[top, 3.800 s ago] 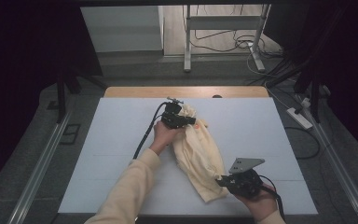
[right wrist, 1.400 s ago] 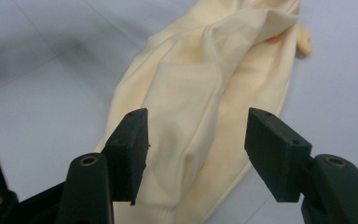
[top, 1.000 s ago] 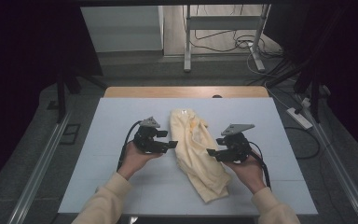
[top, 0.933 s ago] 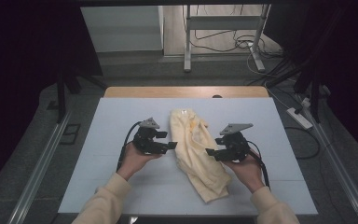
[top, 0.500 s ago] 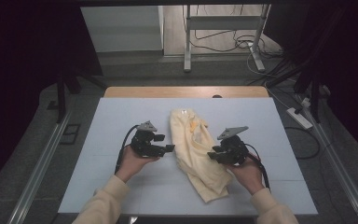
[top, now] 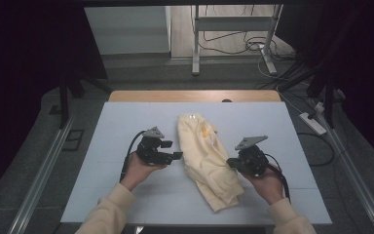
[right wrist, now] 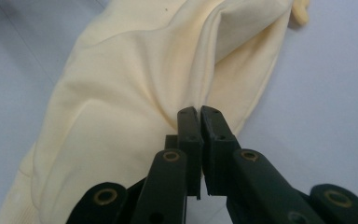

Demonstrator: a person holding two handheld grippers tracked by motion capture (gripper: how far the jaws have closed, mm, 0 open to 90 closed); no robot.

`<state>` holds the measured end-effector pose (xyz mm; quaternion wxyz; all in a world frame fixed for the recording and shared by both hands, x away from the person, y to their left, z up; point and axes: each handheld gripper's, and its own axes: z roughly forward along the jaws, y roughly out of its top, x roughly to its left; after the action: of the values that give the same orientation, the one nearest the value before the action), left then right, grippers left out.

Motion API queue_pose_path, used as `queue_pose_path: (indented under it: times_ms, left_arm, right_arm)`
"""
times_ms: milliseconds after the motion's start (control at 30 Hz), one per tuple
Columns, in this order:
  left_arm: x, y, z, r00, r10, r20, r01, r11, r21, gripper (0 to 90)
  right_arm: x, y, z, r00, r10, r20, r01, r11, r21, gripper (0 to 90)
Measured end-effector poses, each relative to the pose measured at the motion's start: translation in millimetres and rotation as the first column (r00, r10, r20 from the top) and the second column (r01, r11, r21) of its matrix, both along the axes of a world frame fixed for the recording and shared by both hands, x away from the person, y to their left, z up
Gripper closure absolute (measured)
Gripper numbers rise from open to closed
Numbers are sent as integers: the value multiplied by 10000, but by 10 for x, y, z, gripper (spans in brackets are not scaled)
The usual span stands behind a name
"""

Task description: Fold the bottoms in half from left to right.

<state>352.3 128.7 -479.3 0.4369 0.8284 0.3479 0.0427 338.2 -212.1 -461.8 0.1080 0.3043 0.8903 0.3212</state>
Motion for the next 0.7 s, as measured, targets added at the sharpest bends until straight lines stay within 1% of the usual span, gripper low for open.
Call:
queue_pose_path:
  times_ms: [167,267,333,400,433,467,533,633,667,700]
  left_arm:
    - [1,16,2,10000,35,5,-35,10000,-14,321]
    - [2,18,0,10000,49,4,-49,10000,-7,321]
    - [3,18,-3,10000,49,-8,-49,10000,12,321]
    - [4,19,-5,10000,62,-14,-62,10000,1,321]
    - [5,21,-6,10000,61,-19,-61,10000,-10,321]
    - [6,22,-6,10000,66,-24,-66,10000,-15,321]
    - [7,22,-8,10000,66,-26,-66,10000,-13,321]
    - [5,18,-8,10000,65,-18,-65,10000,14,321]
    - [5,17,-7,10000,63,-8,-63,10000,17,320]
    - [6,16,-7,10000,55,-2,-55,10000,18,320]
  right_arm:
    - [-21,-66,-51,9999,-56,-156,53,9998,-190,867]
    - [-25,-99,-121,9990,-91,-426,75,9992,-380,867]
    - [-23,-101,-178,9980,-100,-626,64,9984,-569,867]
    - [-24,-91,-248,9962,-126,-863,51,9963,-859,867]
    - [-25,-81,-286,9954,-109,-953,22,9958,-912,867]
    - [-29,-63,-324,9944,-99,-1049,-17,9939,-1099,866]
    - [-34,-41,-354,9948,-9,-1022,-121,9919,-1265,865]
    - [-36,-44,-332,9957,-31,-929,-78,9931,-1171,857]
    - [-41,-50,-314,9965,-100,-833,5,9936,-1133,835]
    - [-47,-60,-287,9976,-174,-672,105,9947,-1019,781]
